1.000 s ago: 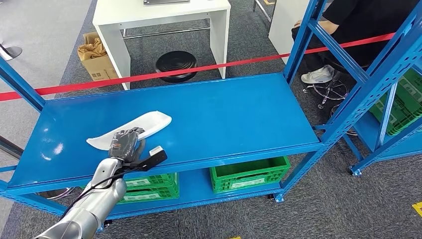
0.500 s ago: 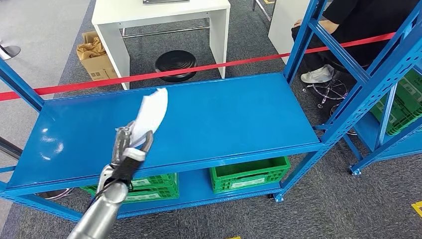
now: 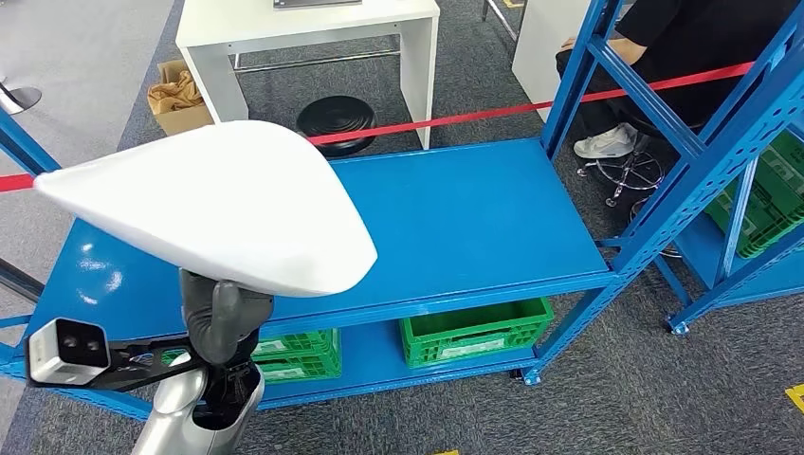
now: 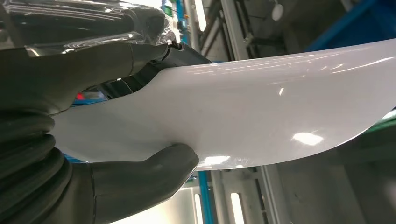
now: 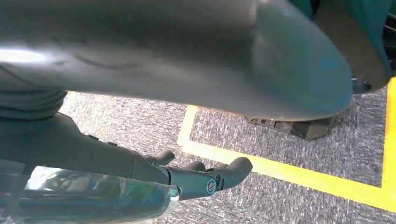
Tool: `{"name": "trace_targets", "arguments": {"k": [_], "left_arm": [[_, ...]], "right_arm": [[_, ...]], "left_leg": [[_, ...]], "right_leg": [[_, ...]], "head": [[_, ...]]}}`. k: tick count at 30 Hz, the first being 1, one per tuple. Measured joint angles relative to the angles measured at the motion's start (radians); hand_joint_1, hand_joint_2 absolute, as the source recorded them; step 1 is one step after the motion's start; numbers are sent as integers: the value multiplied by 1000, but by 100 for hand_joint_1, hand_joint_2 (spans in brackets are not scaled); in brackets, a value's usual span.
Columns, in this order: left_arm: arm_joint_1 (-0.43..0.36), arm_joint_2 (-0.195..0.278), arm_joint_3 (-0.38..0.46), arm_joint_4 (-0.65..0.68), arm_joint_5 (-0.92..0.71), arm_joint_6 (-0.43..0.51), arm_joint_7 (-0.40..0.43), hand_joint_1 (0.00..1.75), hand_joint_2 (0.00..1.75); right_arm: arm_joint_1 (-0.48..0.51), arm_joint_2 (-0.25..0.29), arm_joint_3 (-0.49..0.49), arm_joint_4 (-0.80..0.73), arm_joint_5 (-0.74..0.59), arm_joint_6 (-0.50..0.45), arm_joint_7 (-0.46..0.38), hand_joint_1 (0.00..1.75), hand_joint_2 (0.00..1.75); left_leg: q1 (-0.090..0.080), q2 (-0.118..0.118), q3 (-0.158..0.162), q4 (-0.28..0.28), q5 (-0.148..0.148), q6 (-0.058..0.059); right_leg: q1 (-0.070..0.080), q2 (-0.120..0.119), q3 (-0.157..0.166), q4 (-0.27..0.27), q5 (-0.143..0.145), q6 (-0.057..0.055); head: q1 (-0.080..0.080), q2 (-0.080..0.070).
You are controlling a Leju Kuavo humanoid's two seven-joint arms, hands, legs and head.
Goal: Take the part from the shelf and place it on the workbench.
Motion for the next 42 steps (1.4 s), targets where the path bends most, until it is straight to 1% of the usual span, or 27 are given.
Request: {"name": "trace_targets", "arguments": {"k": [4, 8, 11, 12, 14, 16, 17, 18, 19, 20, 21, 22, 23, 24, 26, 27, 29, 31, 32, 33, 34, 36, 37, 38, 39, 40, 42], "left_arm": [[-4, 3, -22, -51, 5, -12, 3, 175, 175], [-24, 26, -56, -91, 19, 42, 27, 175, 175], [-47, 50, -82, -101, 33, 86, 29, 175, 175], [-55, 57, -91, -102, 35, 98, 29, 175, 175], [-66, 65, -107, -103, 36, 115, 33, 175, 175], [-66, 73, -120, -103, 32, 126, 41, 175, 175], [-63, 77, -126, -103, 29, 128, 45, 175, 175], [-61, 80, -131, -103, 25, 130, 48, 175, 175], [-59, 83, -136, -103, 22, 130, 50, 175, 175], [-57, 85, -140, -103, 20, 130, 52, 175, 175], [-56, 87, -143, -104, 18, 130, 53, 175, 175], [-56, 89, -145, -104, 16, 130, 54, 175, 175], [-55, 90, -148, -105, 15, 130, 55, 175, 175], [-54, 91, -150, -105, 14, 130, 56, 175, 175], [-53, 95, -153, -107, 12, 130, 57, 175, 175], [-53, 96, -155, -108, 12, 130, 57, 175, 175], [-53, 99, -157, -110, 12, 130, 57, 175, 175], [-51, 103, -159, -111, 12, 130, 57, 175, 175], [-50, 104, -160, -111, 12, 130, 57, 175, 175], [-49, 106, -160, -111, 12, 130, 57, 175, 175], [-48, 107, -161, -111, 9, 129, 57, 175, 175], [-49, 106, -162, -111, -2, 121, 57, 175, 175], [-52, 105, -163, -111, -10, 113, 58, 175, 175], [-56, 102, -164, -109, -17, 105, 58, 175, 175], [-62, 100, -166, -106, -22, 98, 59, 175, 175], [-68, 98, -167, -103, -27, 95, 60, 175, 175], [-82, 97, -169, -98, -32, 100, 62, 175, 175]], "right_arm": [[-1, 3, 0, 0, 11, -1, 10, 0, 0], [-6, 7, 1, 0, 17, 2, 45, 0, 0], [-11, 6, 1, 0, 15, 14, 92, 0, 0], [-13, 4, 1, 0, 15, 19, 109, 0, 0], [-15, 0, 1, 0, 16, 29, 137, 0, 0], [-15, -2, 1, 0, 19, 37, 151, 0, 0], [-15, -4, 1, 0, 21, 39, 154, 0, 0], [-14, -6, 1, 0, 22, 41, 155, 0, 0], [-14, -7, 1, 0, 24, 41, 155, 0, 0], [-13, -8, 1, 0, 25, 42, 154, 0, 0], [-14, -8, 1, 1, 26, 42, 153, 0, 0], [-15, -7, 1, 1, 26, 42, 151, 0, 0], [-15, -7, 1, 2, 27, 42, 150, 0, 0], [-16, -6, 1, 2, 27, 42, 149, 0, 0], [-17, -7, 1, 2, 28, 42, 149, 0, 0], [-17, -7, 1, 3, 29, 42, 149, 0, 0], [-19, -8, 1, 3, 29, 42, 148, 0, 0], [-19, -8, 1, 3, 29, 42, 148, 0, 0], [-18, -8, 1, 3, 29, 41, 148, 0, 0], [-18, -8, 1, 3, 28, 41, 148, 0, 0], [-18, -8, 1, 3, 27, 41, 147, 0, 0], [-18, -7, 0, 3, 18, 37, 143, 0, 0], [-18, -5, -1, 3, 11, 34, 142, 0, 0], [-19, -4, -2, 3, 5, 31, 143, 0, 0], [-19, -3, -4, 3, 0, 29, 148, 0, 0], [-21, -3, -7, 3, -4, 27, 157, 0, 0], [-23, -5, -13, 3, -5, 23, 192, 0, 0]], "left_leg": [[-1, 0, -1, 2, -1, 2], [-6, 0, -1, 4, -3, 7], [-5, 2, 2, -6, 9, 19], [-2, 4, 5, -16, 17, 25], [6, 9, 7, -31, 28, 31], [8, 12, 4, -32, 31, 33], [9, 13, 2, -32, 31, 31], [11, 14, 2, -31, 32, 29], [14, 15, 1, -29, 32, 26], [17, 15, 1, -26, 31, 21], [19, 14, -2, -21, 30, 14], [19, 13, -5, -16, 29, 6], [18, 11, -10, -11, 29, -1], [16, 9, -14, -8, 31, -9], [18, 6, -20, -4, 35, -19], [20, 5, -26, 4, 25, -23], [23, 5, -58, 75, -35, -31], [23, 5, -109, 208, -115, -35], [23, 5, -126, 260, -137, -35], [23, 5, -125, 280, -138, -33], [22, 5, -104, 259, -121, -29], [17, 5, -12, 123, -68, -13], [13, 7, 33, 53, -51, -5], [8, 8, 62, 4, -41, 0], [3, 9, 76, -22, -40, 2], [-1, 10, 74, -26, -36, 2], [-1, 12, 63, -36, -17, 10]], "right_leg": [[-1, 0, 0, -1, 1, 1], [-6, 0, 0, -2, 2, 6], [-8, 0, 2, -5, 6, 18], [-7, 0, -2, 4, -3, 21], [-7, -1, -34, 77, -54, 28], [-10, -1, -89, 206, -115, 37], [-13, -1, -107, 250, -127, 40], [-15, -2, -107, 259, -119, 44], [-18, -3, -88, 225, -92, 47], [-23, -4, -52, 158, -56, 51], [-26, -4, -14, 88, -31, 55], [-28, -2, 13, 35, -13, 54], [-28, 0, 26, 5, -7, 51], [-27, 2, 26, -1, -10, 45], [-26, 3, 16, 0, -4, 29], [-26, 2, 11, 0, 0, 20], [-26, -1, -4, -1, 12, 3], [-22, -4, -23, -1, 25, -8], [-20, -6, -32, -1, 31, -11], [-17, -7, -40, 0, 38, -11], [-14, -7, -48, 0, 44, -11], [-10, -7, -58, 0, 57, -10], [-9, -7, -62, -1, 63, -6], [-9, -7, -64, -2, 69, -2], [-11, -8, -65, -3, 76, 5], [-13, -9, -66, -6, 83, 13], [-16, -10, -70, -8, 88, 25]], "head": [[0, 0], [0, 0], [-1, 0], [0, 0], [3, 0], [5, 0], [4, 0], [4, 0], [4, 0], [4, 0], [5, 0], [6, 0], [7, 0], [8, 0], [8, 0], [7, 0], [5, 0], [3, 0], [3, 0], [3, 0], [3, 0], [3, 0], [4, 0], [3, 0], [2, 0], [0, 0], [-3, 0]]}}
